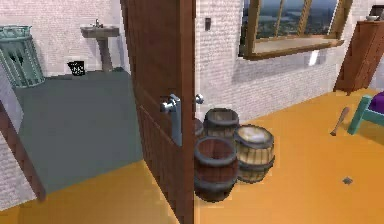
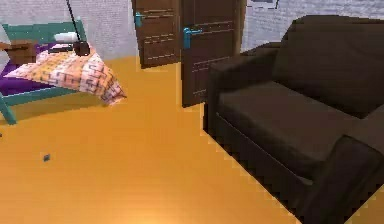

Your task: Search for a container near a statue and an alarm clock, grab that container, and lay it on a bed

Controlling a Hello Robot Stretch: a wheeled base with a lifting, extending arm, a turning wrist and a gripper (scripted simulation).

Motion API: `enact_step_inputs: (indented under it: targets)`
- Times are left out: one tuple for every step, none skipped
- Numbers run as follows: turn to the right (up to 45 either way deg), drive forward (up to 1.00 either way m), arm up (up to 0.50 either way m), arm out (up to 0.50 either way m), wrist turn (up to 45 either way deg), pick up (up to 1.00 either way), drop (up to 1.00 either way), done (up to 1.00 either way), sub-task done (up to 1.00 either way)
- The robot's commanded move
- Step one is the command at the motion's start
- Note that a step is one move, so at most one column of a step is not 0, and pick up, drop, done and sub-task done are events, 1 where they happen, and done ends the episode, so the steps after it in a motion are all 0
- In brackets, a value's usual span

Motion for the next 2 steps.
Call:
enact_step_inputs:
  targets:
    - [45.0,0.00,0.00,0.00,0.0,0.00,0.00,0.00,0.00]
    - [30.0,0.00,0.00,0.00,0.0,0.00,0.00,0.00,0.00]
